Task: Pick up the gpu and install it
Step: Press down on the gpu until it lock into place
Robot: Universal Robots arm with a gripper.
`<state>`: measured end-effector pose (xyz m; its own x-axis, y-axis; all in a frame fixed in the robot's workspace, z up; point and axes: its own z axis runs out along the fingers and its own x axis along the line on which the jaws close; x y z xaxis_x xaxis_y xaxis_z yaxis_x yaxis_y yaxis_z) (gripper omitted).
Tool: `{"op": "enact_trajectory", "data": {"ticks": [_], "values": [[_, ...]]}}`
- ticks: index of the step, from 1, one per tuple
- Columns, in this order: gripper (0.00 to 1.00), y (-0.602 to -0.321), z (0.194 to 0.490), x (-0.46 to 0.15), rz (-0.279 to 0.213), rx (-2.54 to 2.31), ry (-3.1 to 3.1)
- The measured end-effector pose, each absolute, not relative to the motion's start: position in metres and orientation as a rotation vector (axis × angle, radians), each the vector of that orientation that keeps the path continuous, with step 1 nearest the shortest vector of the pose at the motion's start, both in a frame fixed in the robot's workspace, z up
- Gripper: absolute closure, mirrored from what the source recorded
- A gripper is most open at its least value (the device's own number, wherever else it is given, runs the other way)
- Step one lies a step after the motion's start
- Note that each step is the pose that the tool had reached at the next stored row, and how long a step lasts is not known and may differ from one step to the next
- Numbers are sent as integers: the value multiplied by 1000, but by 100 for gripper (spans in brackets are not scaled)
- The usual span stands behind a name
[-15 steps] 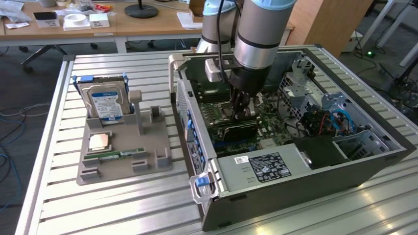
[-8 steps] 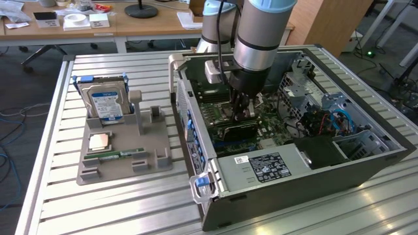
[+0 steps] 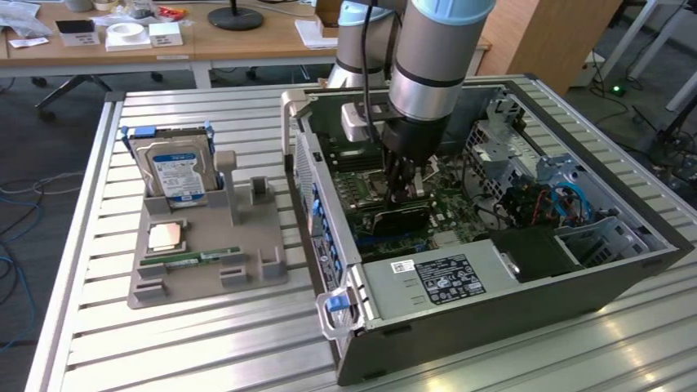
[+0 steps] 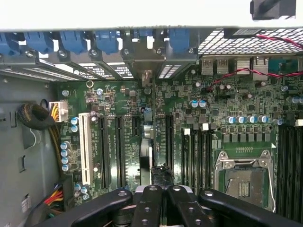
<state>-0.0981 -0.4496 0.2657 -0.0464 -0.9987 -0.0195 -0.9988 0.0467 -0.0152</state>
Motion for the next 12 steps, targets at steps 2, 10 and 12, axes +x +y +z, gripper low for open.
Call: {"op": "enact_trajectory", "data": {"ticks": [2,10,12], "values": [[89,-450,266,-98,3,-2152,2255],[89,-450,263,-98,3,-2152,2255],[89,-450,263,-98,3,-2152,2255]]}}
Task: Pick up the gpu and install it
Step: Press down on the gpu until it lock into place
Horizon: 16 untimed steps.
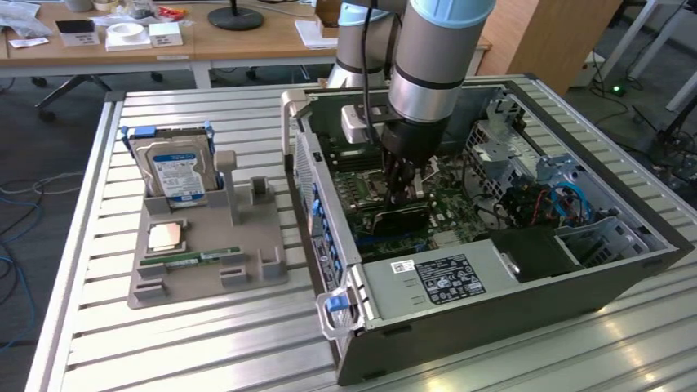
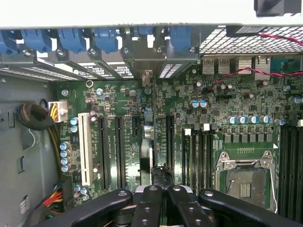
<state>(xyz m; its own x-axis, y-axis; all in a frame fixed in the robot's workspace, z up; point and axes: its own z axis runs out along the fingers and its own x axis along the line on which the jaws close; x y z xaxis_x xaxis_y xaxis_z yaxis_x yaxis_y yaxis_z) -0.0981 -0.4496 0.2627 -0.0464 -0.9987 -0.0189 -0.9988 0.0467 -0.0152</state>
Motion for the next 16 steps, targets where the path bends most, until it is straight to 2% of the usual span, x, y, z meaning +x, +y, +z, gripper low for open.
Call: {"op": "enact_trajectory", "data": {"ticks": [16], "values": [[89,-450,261,-98,3,-2153,2255]]}}
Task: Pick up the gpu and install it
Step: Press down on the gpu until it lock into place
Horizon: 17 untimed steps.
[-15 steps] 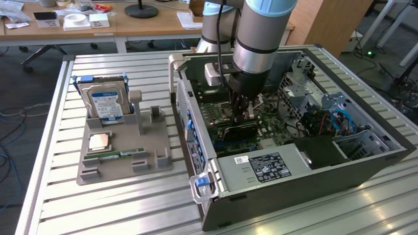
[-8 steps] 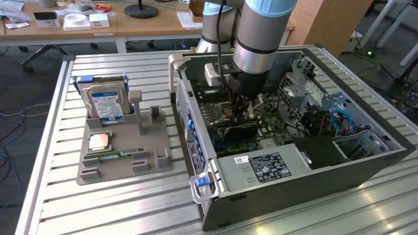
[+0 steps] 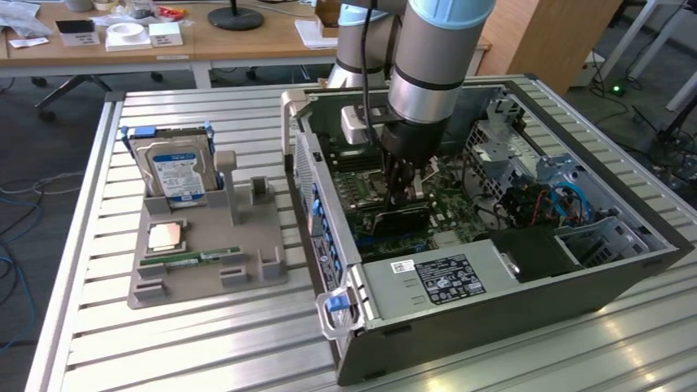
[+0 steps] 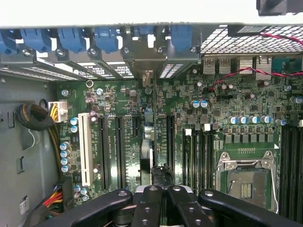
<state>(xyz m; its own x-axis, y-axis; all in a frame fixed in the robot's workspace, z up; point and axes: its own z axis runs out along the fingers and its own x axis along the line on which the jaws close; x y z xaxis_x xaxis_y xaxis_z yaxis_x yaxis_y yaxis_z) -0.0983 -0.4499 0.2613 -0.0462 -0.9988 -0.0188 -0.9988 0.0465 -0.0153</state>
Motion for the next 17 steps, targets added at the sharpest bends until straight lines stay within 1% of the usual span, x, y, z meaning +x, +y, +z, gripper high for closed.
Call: {"op": "enact_trajectory", "data": {"ticks": [17], "values": [[89,-450,260,-100,3,-2152,2255]]}}
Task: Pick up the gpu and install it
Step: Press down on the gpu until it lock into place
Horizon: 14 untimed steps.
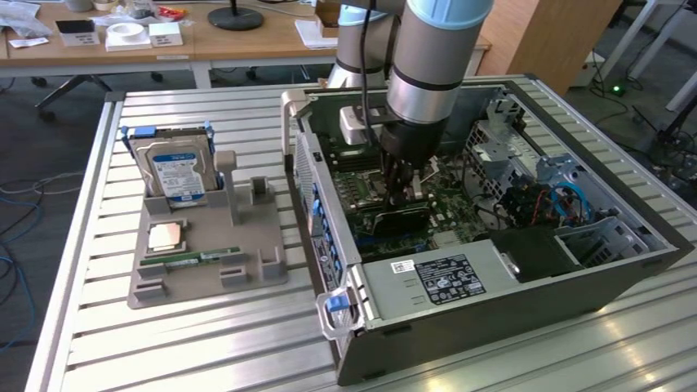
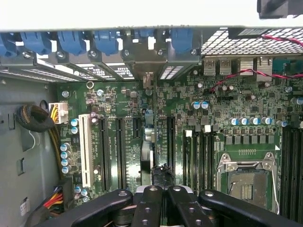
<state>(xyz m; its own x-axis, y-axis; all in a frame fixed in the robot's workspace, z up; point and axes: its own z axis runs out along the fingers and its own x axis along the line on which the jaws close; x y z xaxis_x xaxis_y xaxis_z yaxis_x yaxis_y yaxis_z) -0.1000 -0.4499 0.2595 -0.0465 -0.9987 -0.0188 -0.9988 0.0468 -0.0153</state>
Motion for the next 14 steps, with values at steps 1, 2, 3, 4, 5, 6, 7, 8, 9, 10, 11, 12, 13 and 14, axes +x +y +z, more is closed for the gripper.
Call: {"op": "enact_trajectory", "data": {"ticks": [1,2,3,4,5,6,7,8,9,10,11,12,13,14], "values": [[89,-450,259,-100,3,-2153,2255],[89,-450,259,-100,3,-2153,2255],[89,-450,259,-100,3,-2153,2255],[89,-450,259,-100,3,-2153,2255],[89,-450,259,-100,3,-2152,2255],[89,-450,259,-100,3,-2152,2255],[89,-450,259,-101,3,-2152,2255],[89,-450,259,-101,3,-2152,2255],[89,-450,259,-102,3,-2152,2255],[89,-450,259,-102,3,-2152,2255],[89,-450,259,-102,3,-2152,2255],[89,-450,259,-102,3,-2153,2255],[89,-450,259,-102,3,-2153,2255],[89,-450,259,-102,3,-2153,2255]]}}
